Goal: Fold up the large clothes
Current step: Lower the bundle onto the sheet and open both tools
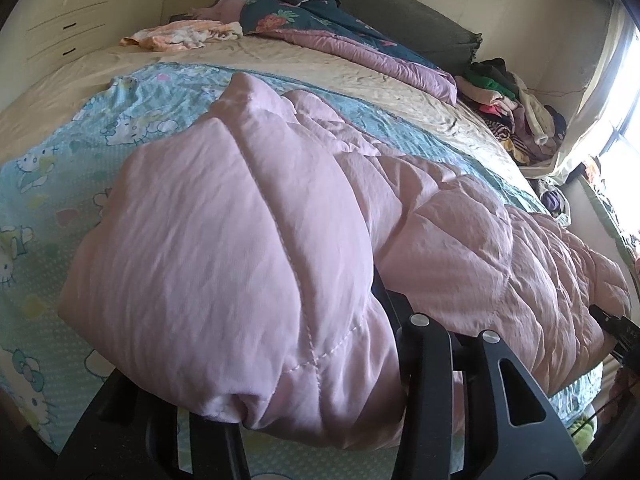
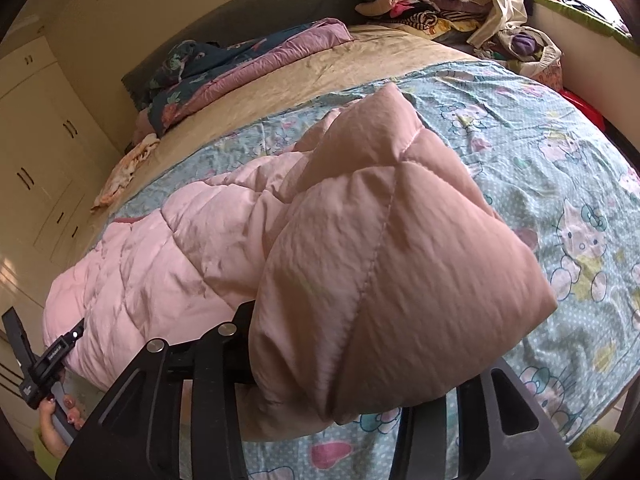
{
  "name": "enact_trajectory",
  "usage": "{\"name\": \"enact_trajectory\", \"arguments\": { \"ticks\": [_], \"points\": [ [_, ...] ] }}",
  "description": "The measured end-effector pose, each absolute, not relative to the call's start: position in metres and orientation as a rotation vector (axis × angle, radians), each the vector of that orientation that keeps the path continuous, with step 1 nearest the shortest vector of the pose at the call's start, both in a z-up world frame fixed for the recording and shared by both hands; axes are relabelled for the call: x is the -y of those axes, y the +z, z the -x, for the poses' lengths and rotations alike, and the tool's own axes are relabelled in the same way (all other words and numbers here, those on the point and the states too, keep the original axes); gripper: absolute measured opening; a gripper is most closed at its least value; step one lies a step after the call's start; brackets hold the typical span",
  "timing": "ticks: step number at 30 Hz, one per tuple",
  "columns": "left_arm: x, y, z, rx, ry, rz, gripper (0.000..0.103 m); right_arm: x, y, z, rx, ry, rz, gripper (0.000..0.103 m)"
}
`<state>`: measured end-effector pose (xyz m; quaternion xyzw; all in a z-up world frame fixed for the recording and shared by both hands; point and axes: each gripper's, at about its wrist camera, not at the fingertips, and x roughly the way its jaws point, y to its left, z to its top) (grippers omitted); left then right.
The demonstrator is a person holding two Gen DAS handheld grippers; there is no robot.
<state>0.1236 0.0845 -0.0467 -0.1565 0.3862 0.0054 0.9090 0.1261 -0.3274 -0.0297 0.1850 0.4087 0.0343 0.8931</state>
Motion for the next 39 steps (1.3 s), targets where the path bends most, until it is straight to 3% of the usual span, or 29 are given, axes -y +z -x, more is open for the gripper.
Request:
{"name": "enact_trajectory", "arguments": {
  "ticks": [9,19,23,39],
  "points": [
    [-0.083,-0.046,-0.123,-0.795,0.010,0.322,0.035,0.342,-0.038,-0.109,-0.862,0.085,-0.441,0.061],
    [-0.082,-0.046,-0.123,-0.790,0.006,0.314,0.035,0.348,-0.008,-0.055,-0.807,0.064,-0.364,0.064],
    [-0.082,-0.046,-0.125,-0.791,0.002,0.320,0.036,0.344,0.004,-0.041,-0.757,0.058,-0.317,0.074],
    [-0.093,-0.058,-0.120,-0.822,-0.018,0.337,0.040,0.301,0.012,-0.089,-0.780,0.193,-0.212,0.074]
  ]
}}
